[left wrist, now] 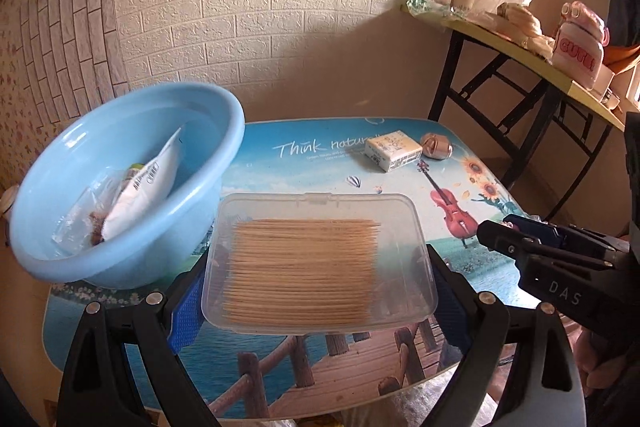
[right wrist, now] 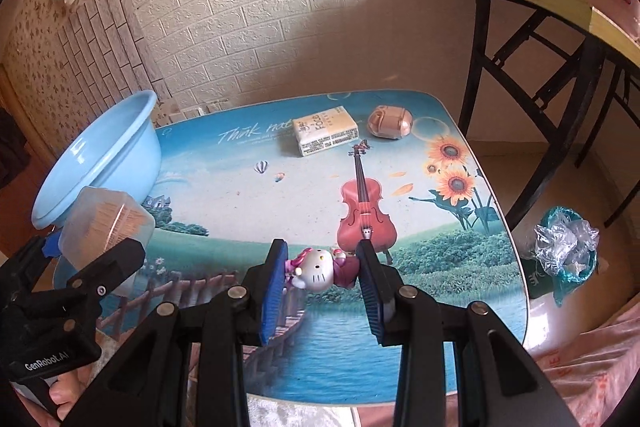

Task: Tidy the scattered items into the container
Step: 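Carry the toothpick box and figurine over the blue basin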

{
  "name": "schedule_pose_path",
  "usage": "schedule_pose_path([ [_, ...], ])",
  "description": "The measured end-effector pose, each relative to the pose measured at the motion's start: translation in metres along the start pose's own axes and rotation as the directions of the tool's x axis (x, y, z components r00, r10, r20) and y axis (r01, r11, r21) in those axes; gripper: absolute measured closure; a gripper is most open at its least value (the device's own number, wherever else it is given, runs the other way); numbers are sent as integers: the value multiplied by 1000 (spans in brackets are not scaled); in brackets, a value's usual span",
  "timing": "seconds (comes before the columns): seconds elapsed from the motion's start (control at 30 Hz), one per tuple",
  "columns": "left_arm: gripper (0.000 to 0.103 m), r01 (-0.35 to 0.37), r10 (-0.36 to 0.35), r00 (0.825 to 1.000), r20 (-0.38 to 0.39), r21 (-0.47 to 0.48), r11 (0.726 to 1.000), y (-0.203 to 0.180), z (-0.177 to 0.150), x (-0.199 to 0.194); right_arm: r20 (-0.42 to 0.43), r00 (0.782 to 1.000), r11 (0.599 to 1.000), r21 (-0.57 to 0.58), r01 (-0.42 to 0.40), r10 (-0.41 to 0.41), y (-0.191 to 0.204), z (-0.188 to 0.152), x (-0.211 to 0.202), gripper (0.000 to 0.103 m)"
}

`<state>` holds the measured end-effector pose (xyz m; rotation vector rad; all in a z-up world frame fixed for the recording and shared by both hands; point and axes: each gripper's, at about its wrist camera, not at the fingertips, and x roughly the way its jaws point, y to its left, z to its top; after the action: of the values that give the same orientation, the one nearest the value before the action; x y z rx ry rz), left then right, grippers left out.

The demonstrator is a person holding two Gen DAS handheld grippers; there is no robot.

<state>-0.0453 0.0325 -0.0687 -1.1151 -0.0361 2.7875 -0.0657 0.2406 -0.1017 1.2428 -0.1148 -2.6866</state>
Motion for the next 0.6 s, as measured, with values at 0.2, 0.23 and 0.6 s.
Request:
schedule_pose_path([
  [0.2, 9, 11, -11, 999, 51, 2, 1000, -2, 8, -23, 42, 999, 1000, 8, 13, -13, 7, 9, -24, 67],
  [0.23, 9, 12, -12, 998, 58, 2, 1000, -2, 9, -26, 48, 999, 1000, 8, 16, -16, 7, 11, -27, 67],
  [0.6, 9, -4, 9, 993, 121, -39, 999, 27, 29, -62, 120, 993, 1000, -10, 17, -16, 30, 34, -66, 67],
])
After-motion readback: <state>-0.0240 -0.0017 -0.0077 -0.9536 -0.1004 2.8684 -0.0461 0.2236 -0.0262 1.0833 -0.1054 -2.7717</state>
